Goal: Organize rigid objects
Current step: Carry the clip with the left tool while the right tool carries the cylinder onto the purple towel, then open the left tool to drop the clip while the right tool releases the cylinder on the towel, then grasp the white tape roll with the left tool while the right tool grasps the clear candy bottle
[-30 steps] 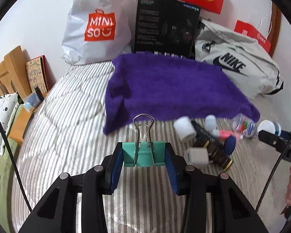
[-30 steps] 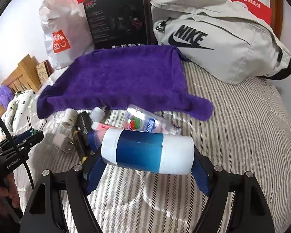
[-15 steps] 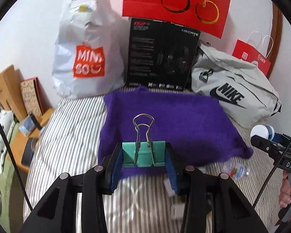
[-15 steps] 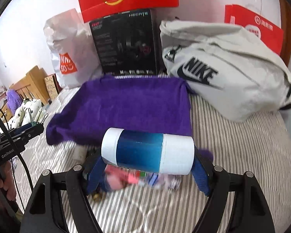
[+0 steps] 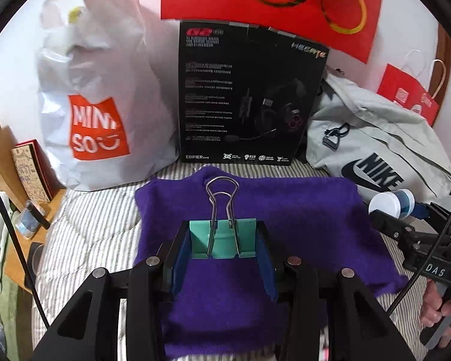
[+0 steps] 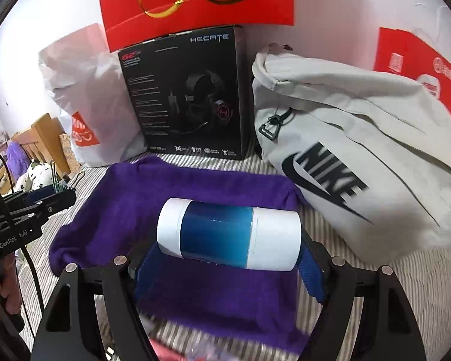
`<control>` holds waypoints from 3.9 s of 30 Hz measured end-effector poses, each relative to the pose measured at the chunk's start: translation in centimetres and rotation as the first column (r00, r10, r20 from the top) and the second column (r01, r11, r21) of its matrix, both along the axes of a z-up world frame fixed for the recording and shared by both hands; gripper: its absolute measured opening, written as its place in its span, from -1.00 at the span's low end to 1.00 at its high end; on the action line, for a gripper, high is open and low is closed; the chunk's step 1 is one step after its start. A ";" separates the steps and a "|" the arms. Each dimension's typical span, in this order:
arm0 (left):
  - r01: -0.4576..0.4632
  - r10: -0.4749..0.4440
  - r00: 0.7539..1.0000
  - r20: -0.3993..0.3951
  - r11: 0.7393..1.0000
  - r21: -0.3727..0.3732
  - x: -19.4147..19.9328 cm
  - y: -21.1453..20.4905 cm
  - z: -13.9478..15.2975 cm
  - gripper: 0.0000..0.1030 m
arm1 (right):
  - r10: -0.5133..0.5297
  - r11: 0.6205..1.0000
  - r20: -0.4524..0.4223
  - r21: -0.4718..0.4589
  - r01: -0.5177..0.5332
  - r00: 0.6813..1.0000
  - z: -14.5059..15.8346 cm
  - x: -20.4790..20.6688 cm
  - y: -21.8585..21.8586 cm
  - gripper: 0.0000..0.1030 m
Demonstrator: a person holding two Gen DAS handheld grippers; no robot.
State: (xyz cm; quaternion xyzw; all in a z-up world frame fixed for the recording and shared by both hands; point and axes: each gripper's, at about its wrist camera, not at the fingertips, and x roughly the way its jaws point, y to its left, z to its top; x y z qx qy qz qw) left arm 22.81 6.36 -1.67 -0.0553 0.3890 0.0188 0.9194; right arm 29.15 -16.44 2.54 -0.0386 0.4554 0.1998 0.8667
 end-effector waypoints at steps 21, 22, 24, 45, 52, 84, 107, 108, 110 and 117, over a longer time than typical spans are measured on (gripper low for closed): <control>-0.058 0.055 0.995 -0.082 0.998 -0.035 7.4 -0.4 -5.7 -0.24 | 0.059 0.993 -0.159 -0.092 -0.074 0.985 -7.5 7.1 4.0 0.52; -0.059 0.056 0.995 -0.087 0.998 -0.031 7.6 -0.4 -5.8 -0.24 | 0.060 0.992 -0.164 -0.097 -0.077 0.985 -7.7 7.1 4.2 0.52; -0.067 0.065 0.993 -0.099 0.998 -0.018 7.9 -0.4 -6.0 -0.23 | 0.067 0.991 -0.175 -0.099 -0.085 0.982 -8.0 7.3 4.4 0.52; -0.059 0.062 0.965 -0.256 0.998 0.017 10.2 -1.0 -7.6 -0.21 | 0.069 0.982 -0.268 -0.149 -0.112 0.961 -10.4 8.3 5.4 0.53; -0.054 0.078 0.912 -0.403 0.996 0.070 10.1 -1.3 -7.6 0.35 | 0.089 0.981 -0.306 -0.137 -0.136 0.948 -10.4 8.7 5.7 0.60; -0.096 0.056 0.931 -0.362 0.991 -0.093 -8.5 -3.8 -1.5 0.80 | -0.161 0.987 -0.136 0.007 0.164 0.978 0.6 -15.2 -9.3 0.98; 0.008 -0.029 0.923 -0.383 0.998 -0.057 -8.3 -4.5 -2.9 -0.16 | -0.170 0.985 -0.147 0.006 0.173 0.974 -2.6 -15.5 -9.9 0.98; 0.015 -0.035 0.922 -0.386 0.998 -0.056 -8.5 -4.5 -2.9 -0.24 | -0.159 0.987 -0.141 0.000 0.161 0.977 -2.7 -14.9 -9.7 0.98; 0.026 -0.044 0.921 -0.387 0.998 -0.052 -8.8 -4.3 -2.8 -0.28 | -0.128 0.992 -0.132 0.002 0.129 0.983 -2.9 -13.7 -9.1 0.98; 0.022 -0.048 0.920 -0.388 0.997 -0.069 -8.9 -3.7 -2.5 -0.47 | 0.023 0.999 -0.159 -0.036 -0.030 0.987 -5.4 -11.9 -6.2 0.97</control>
